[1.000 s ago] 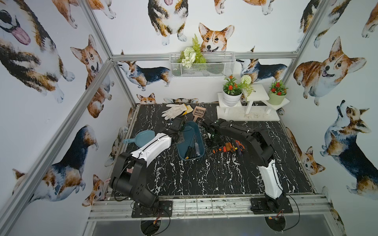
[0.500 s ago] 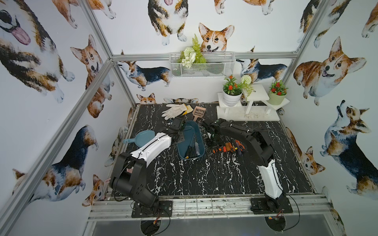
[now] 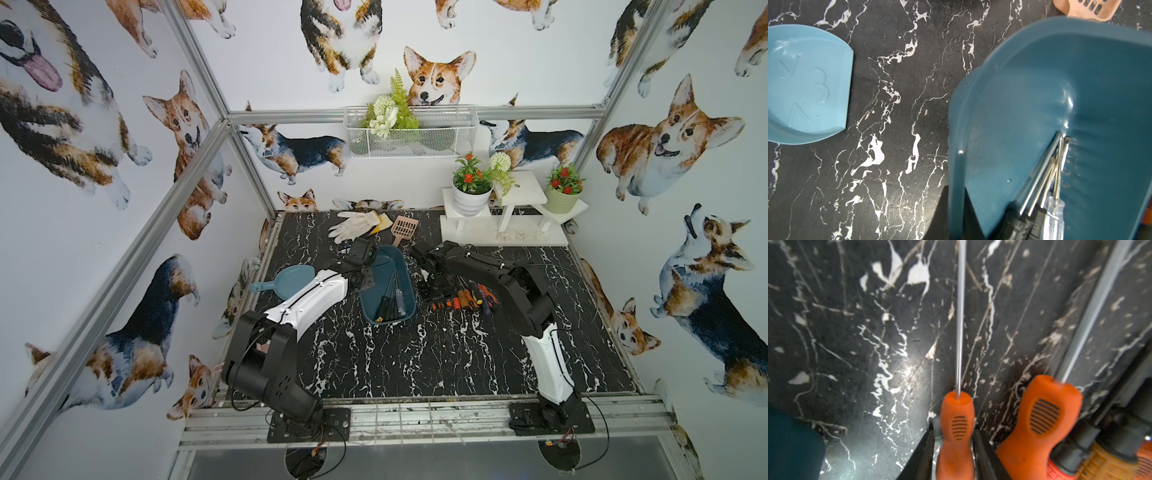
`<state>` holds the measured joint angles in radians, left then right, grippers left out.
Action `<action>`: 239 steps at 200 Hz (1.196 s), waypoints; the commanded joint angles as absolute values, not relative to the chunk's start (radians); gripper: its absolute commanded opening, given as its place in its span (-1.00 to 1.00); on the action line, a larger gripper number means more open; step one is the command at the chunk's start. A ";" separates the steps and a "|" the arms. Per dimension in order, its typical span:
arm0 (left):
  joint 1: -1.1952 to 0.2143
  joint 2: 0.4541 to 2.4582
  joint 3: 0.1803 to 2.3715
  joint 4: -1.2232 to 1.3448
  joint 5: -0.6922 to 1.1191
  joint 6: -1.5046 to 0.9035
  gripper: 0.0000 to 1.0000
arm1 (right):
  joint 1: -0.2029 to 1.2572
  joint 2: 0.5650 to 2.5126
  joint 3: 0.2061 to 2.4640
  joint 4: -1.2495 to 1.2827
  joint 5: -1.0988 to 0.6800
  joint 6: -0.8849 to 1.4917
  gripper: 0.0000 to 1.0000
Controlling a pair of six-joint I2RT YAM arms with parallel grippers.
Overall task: Take out the screwdriver from the storage box
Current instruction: Place the screwdriver at the center of the board.
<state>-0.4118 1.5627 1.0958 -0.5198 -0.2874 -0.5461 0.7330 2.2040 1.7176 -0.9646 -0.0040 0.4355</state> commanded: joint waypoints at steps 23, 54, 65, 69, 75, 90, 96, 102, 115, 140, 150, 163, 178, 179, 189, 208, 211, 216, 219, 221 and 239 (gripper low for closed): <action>-0.411 1.557 1.107 -0.493 -0.283 -0.548 -1.00 | 0.733 2.160 1.709 -1.006 0.011 0.461 -0.10; -0.411 1.556 1.108 -0.491 -0.283 -0.550 -1.00 | 0.733 2.099 1.684 -0.971 0.029 0.475 -0.01; -0.411 1.555 1.106 -0.491 -0.283 -0.551 -1.00 | 0.733 2.074 1.677 -0.955 0.026 0.476 0.02; -0.411 1.555 1.106 -0.491 -0.283 -0.551 -1.00 | 0.733 2.066 1.675 -0.952 0.028 0.476 0.02; -0.411 1.555 1.106 -0.492 -0.283 -0.552 -1.00 | 0.733 2.056 1.675 -0.948 0.031 0.476 0.03; -0.411 1.555 1.106 -0.491 -0.284 -0.552 -1.00 | 0.733 2.033 1.677 -0.942 0.035 0.472 0.03; -0.411 1.555 1.105 -0.489 -0.283 -0.552 -1.00 | 0.733 2.026 1.679 -0.942 0.037 0.468 0.03; -0.411 1.555 1.106 -0.488 -0.282 -0.552 -1.00 | 0.733 2.020 1.682 -0.943 0.038 0.467 0.03; -0.411 1.554 1.105 -0.488 -0.282 -0.553 -1.00 | 0.733 2.005 1.686 -0.943 0.039 0.462 0.04; -0.413 1.538 1.092 -0.466 -0.270 -0.548 -1.00 | 0.733 1.958 1.675 -0.917 0.024 0.460 0.04; -0.414 1.530 1.085 -0.460 -0.275 -0.551 -1.00 | 0.735 1.931 1.663 -0.893 0.011 0.462 0.05; -0.414 1.524 1.081 -0.459 -0.281 -0.553 -1.00 | 0.735 1.896 1.651 -0.858 -0.021 0.463 0.07; -0.414 1.522 1.079 -0.459 -0.272 -0.548 -1.00 | 0.735 1.872 1.650 -0.828 -0.061 0.466 0.07; -0.414 1.522 1.079 -0.459 -0.272 -0.548 -1.00 | 0.736 1.870 1.650 -0.826 -0.067 0.467 0.07; -0.414 1.520 1.076 -0.458 -0.271 -0.547 -1.00 | 0.739 1.863 1.656 -0.817 -0.087 0.470 0.07; -0.414 1.516 1.071 -0.454 -0.273 -0.547 -1.00 | 0.759 1.855 1.669 -0.805 -0.113 0.466 0.07; -0.414 1.516 1.069 -0.452 -0.272 -0.547 -1.00 | 0.764 1.856 1.672 -0.804 -0.116 0.465 0.08; -0.414 1.516 1.069 -0.453 -0.271 -0.549 -1.00 | 0.770 1.859 1.677 -0.802 -0.119 0.462 0.09; -0.414 1.516 1.069 -0.453 -0.271 -0.549 -1.00 | 0.776 1.860 1.679 -0.801 -0.121 0.460 0.09; -0.414 1.516 1.069 -0.452 -0.271 -0.549 -1.00 | 0.778 1.861 1.681 -0.801 -0.124 0.459 0.09; -0.414 1.517 1.069 -0.450 -0.270 -0.553 -1.00 | 0.808 1.887 1.699 -0.801 -0.140 0.452 0.09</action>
